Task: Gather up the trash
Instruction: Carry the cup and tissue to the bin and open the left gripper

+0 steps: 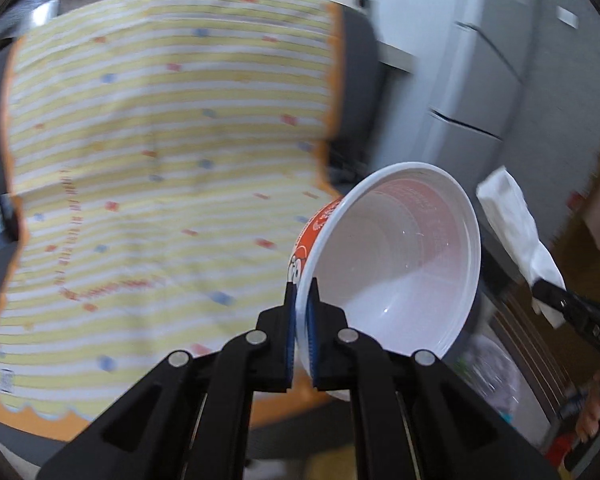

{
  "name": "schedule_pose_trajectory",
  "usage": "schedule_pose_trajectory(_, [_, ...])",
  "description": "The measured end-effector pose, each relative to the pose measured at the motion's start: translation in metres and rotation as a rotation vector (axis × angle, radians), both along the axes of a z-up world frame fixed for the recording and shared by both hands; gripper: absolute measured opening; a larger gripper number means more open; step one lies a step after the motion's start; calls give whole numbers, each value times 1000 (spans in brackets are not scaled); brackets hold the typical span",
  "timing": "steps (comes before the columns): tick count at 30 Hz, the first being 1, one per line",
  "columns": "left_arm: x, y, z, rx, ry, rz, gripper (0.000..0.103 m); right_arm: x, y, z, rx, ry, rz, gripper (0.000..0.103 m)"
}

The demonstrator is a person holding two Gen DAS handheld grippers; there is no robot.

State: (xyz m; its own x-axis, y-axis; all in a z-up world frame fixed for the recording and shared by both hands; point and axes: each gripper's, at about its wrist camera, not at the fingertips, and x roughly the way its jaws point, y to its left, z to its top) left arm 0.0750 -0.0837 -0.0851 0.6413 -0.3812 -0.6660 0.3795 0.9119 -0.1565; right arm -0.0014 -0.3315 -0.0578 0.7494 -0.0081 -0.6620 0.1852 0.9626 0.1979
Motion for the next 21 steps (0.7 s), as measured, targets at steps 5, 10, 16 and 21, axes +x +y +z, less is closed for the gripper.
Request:
schedule_pose_trajectory(5, [-29,-68,-17,8,29,-190,4,-48,-36,-2,-11,1,-119,5])
schedule_pose_trajectory(10, [-57,-139,-33,60,60,-362,4,-88,-79,-8,-5,0,-243,5])
schedule_pose_trajectory(16, [-85,-215,-54,137,95,-535,4,-125,-124,-17,42,-21,-363,5])
schedule_pose_trajectory(21, [-98,-259,-58,155,93,-637,4,-144,-145,-20,59,-33,-422,5])
